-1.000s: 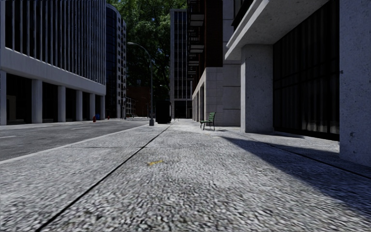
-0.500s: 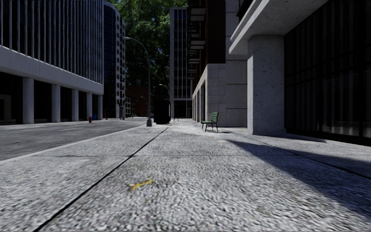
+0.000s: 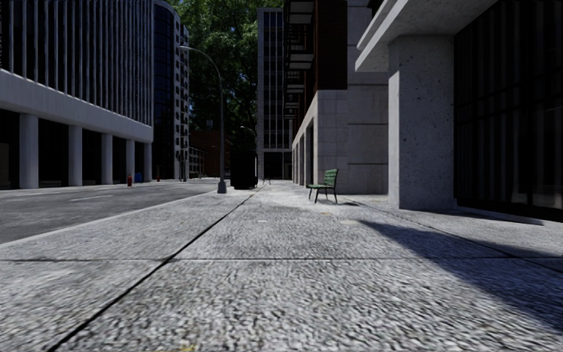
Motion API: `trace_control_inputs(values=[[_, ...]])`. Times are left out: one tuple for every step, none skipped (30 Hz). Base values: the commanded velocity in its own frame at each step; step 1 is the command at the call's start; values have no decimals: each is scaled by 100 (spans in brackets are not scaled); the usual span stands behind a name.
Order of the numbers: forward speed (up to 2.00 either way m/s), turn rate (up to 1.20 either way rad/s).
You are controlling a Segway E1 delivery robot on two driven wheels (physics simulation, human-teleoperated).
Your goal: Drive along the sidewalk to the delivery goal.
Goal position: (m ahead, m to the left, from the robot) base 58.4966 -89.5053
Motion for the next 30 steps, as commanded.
trace_control_inputs(values=[[200,0],[200,0],[200,0],[200,0],[200,0],[200,0],[200,0],[200,0],[200,0],[200,0],[200,0],[200,0],[200,0],[200,0],[200,0],[200,0],[200,0],[200,0],[200,0],[200,0],[200,0],[200,0],[200,0],[200,0],[200,0],[200,0],[200,0],[200,0],[200,0],[200,0]])
